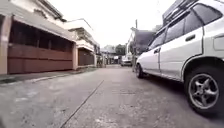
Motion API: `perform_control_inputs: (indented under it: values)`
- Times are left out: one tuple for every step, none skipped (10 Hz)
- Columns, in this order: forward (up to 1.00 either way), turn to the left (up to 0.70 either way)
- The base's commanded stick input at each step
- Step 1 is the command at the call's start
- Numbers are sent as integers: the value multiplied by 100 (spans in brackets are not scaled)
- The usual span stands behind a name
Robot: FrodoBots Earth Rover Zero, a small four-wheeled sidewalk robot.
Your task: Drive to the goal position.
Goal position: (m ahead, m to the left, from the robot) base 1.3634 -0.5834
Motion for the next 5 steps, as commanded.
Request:
perform_control_inputs:
  values:
    - [100,0]
    - [100,0]
    - [100,-27]
    - [100,-27]
    - [100,0]
